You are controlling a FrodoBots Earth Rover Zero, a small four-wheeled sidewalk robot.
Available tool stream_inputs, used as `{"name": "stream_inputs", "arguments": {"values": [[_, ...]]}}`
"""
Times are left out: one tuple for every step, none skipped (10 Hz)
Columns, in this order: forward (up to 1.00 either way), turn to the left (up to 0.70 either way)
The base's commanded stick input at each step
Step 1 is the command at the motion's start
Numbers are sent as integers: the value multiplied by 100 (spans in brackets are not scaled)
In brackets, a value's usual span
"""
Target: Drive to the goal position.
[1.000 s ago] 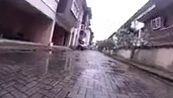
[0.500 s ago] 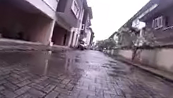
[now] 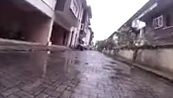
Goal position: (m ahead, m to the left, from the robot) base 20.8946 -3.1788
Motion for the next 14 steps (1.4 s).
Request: {"name": "stream_inputs", "arguments": {"values": [[50, 0], [50, 0], [50, 0], [50, 0], [50, 0], [50, 0], [50, 0], [50, 0], [50, 0], [50, 0], [50, 0], [50, 0], [50, 0], [50, 0]]}}
